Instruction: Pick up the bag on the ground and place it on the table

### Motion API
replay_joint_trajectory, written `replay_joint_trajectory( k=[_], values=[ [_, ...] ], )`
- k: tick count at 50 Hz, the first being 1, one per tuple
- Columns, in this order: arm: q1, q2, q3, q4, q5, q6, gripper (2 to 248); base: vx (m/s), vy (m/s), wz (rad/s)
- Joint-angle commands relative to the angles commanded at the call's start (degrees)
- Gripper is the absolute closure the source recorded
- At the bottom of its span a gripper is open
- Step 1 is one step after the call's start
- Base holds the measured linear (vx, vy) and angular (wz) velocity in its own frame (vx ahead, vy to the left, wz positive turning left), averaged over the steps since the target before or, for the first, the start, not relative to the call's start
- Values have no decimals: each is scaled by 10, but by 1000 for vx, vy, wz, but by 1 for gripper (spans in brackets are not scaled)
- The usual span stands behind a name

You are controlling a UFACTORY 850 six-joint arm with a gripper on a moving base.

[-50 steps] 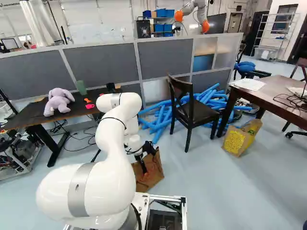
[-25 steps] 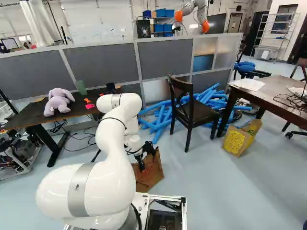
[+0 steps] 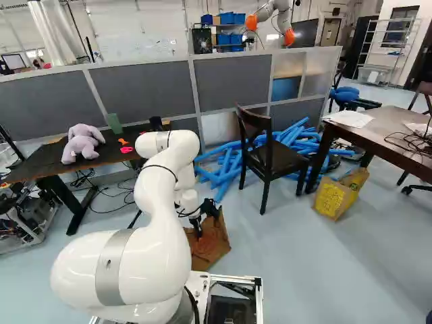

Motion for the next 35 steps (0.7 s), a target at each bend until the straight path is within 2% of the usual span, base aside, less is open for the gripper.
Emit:
replay_joint_trajectory(
  k=[35],
  values=[
    [0, 77, 70, -2, 0, 0, 228, 0, 0, 0]
  ],
)
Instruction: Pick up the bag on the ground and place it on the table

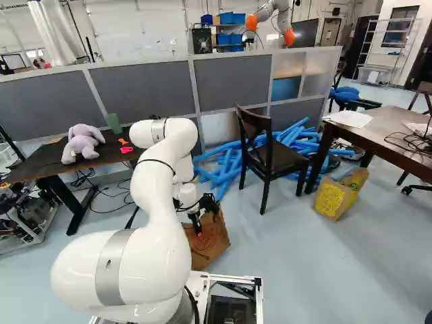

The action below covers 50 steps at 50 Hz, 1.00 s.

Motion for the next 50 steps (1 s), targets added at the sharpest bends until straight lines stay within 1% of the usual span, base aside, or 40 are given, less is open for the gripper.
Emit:
replay_joint_trajectory(
  k=[17, 50],
  values=[
    [0, 38, 33, -30, 0, 0, 228, 0, 0, 0],
    [0, 114, 94, -115, 0, 0, 228, 0, 0, 0]
  ],
)
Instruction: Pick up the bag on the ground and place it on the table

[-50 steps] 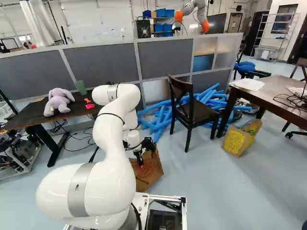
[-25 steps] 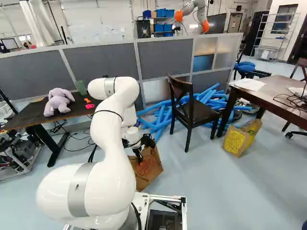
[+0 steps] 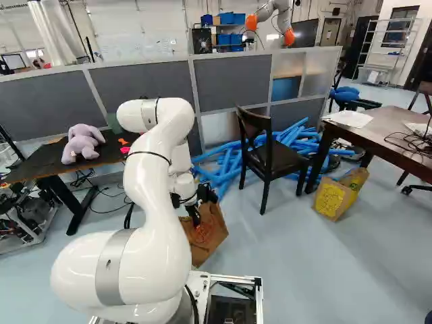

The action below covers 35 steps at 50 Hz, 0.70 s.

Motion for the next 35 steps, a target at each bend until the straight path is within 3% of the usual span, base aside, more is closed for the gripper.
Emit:
replay_joint_trajectory(
  k=[35],
  values=[
    [0, 82, 62, -55, 6, 0, 228, 0, 0, 0]
  ],
)
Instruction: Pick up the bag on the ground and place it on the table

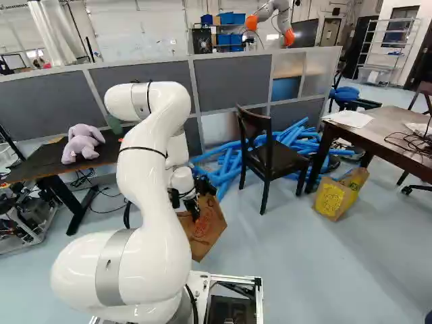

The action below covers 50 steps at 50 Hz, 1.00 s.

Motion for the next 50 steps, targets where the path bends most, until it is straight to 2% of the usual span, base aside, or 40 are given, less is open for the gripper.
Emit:
replay_joint_trajectory(
  k=[29, 50],
  values=[
    [0, 70, 48, -31, 21, 0, 228, 0, 0, 0],
    [0, 122, 82, -32, 4, 0, 228, 0, 0, 0]
  ],
)
